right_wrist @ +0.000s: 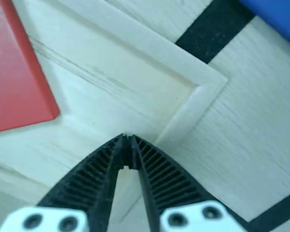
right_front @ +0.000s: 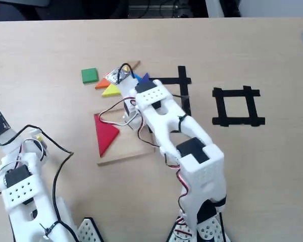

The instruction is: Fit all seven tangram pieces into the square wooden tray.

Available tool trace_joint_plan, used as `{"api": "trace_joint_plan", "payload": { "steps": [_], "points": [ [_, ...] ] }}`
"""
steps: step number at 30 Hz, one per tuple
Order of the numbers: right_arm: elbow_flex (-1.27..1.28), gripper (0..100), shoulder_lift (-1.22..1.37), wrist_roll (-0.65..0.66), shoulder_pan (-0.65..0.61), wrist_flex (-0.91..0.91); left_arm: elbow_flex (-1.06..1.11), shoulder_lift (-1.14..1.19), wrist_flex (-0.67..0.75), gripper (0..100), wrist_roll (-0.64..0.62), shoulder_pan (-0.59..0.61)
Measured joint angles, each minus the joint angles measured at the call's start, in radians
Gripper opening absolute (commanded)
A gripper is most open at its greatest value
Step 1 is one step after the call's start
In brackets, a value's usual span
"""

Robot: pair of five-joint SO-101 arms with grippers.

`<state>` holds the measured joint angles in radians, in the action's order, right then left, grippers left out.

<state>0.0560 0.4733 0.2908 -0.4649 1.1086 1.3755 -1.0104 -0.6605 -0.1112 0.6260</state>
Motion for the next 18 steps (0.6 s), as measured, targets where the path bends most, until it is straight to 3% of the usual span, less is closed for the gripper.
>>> {"api": "trace_joint_plan", "payload": {
  "steps": [12, 18],
  "points": [
    [-0.026, 1.1, -0.106, 0.002, 0.021, 0.103, 0.0, 0.0, 0.0, 17, 0.0, 0.0],
    [-0.083, 1.1, -0.25, 0.147, 0.04, 0.015, 0.0, 0.0, 0.0, 17, 0.0, 0.0]
  ]
}}
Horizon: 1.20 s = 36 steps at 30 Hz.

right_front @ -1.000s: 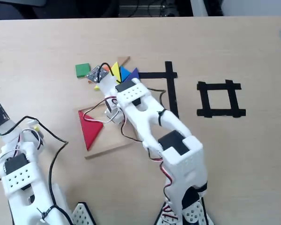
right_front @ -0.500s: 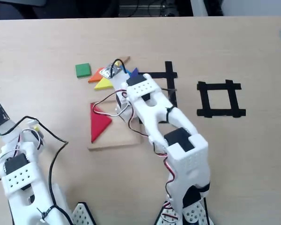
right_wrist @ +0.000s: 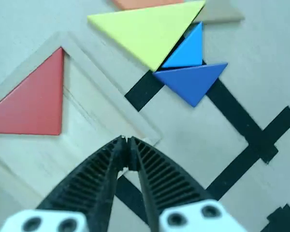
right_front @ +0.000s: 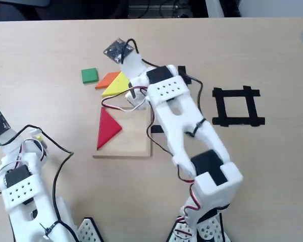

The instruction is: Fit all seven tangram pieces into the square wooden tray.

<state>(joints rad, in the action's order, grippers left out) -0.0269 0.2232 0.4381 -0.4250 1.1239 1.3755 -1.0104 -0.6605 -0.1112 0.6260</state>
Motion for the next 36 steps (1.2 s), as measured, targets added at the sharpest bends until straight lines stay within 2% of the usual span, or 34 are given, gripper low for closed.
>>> {"api": "trace_joint_plan", "payload": {
  "steps": [4, 9, 22, 27, 31, 36],
  "points": [
    [-0.061, 1.1, 0.084, 0.054, 0.0, -0.054, 0.0, 0.0, 0.0, 17, 0.0, 0.0],
    [-0.311, 1.1, 0.339, 0.069, 0.0, -0.034, 0.0, 0.0, 0.0, 17, 0.0, 0.0],
    [-1.227, 1.1, 0.931, 0.181, -0.009, 0.361, 0.0, 0.0, 0.0, 17, 0.0, -0.002],
    [-1.517, 1.1, 1.097, 0.288, -0.023, 0.477, 0.0, 0.0, 0.0, 17, 0.0, -0.002],
    [-1.58, 1.1, 1.175, 0.327, -0.055, 0.451, 0.0, 0.002, 0.002, 17, 0.0, -0.003],
    [-1.596, 1.1, 1.178, 0.236, -0.06, 0.334, 0.0, 0.005, 0.002, 17, 0.0, -0.002]
  ]
}}
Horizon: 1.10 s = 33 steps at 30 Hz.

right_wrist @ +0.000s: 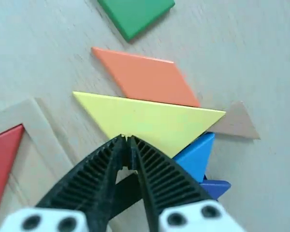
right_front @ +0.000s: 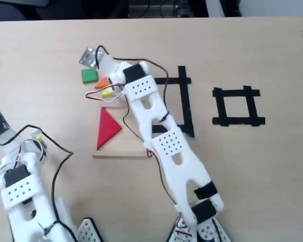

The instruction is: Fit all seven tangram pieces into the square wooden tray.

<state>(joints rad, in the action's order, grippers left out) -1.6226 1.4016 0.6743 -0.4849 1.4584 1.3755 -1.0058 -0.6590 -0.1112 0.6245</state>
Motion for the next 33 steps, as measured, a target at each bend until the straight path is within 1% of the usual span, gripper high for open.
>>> {"api": "trace_joint_plan", "payload": {
  "steps": [9, 17, 20, 24, 26, 29, 33],
  "points": [
    [0.0, 1.1, 0.0, -0.031, -0.002, -0.009, 0.0, -0.011, 0.0, 17, 0.0, 0.003],
    [0.0, 1.1, 0.0, -0.031, 0.008, 0.071, 0.0, -0.009, 0.0, 17, 0.0, 0.003],
    [0.0, 1.1, 0.0, -0.031, 0.012, 0.135, 0.0, -0.009, 0.0, 17, 0.0, 0.003],
    [0.002, 1.1, -0.044, -0.032, 0.014, 0.265, 0.0, -0.009, 0.0, 17, 0.0, 0.003],
    [0.0, 1.1, -0.106, -0.034, 0.043, 0.272, 0.0, -0.009, 0.0, 17, 0.0, 0.002],
    [0.0, 1.1, -0.212, -0.035, 0.137, 0.273, 0.0, -0.009, 0.0, 17, 0.0, -0.002],
    [0.0, 1.1, -0.336, -0.106, 0.253, 0.27, 0.0, -0.009, 0.0, 17, 0.0, -0.003]
  ]
}}
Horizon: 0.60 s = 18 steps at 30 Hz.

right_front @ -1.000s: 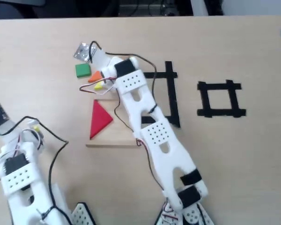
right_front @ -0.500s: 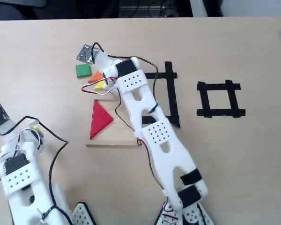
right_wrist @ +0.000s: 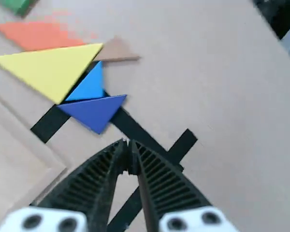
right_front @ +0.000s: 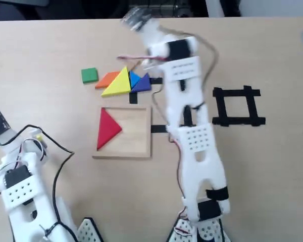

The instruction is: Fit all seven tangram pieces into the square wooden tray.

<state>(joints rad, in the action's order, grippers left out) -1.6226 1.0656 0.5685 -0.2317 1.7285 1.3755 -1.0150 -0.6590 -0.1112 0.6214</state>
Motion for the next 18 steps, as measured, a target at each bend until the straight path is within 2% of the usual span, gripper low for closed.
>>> {"api": "trace_joint_plan", "payload": {
  "steps": [3, 11, 18],
  "points": [
    [-0.002, 1.1, -0.002, -0.043, 0.06, -0.078, 0.0, 0.0, 0.0, 17, 0.0, -0.002],
    [-0.002, 1.1, 0.224, -0.058, 0.12, -0.471, 0.0, 0.0, 0.0, 17, 0.0, -0.006],
    [0.0, 1.1, 0.258, -0.058, 0.12, -0.551, 0.0, 0.0, 0.0, 17, 0.0, -0.006]
  ]
}}
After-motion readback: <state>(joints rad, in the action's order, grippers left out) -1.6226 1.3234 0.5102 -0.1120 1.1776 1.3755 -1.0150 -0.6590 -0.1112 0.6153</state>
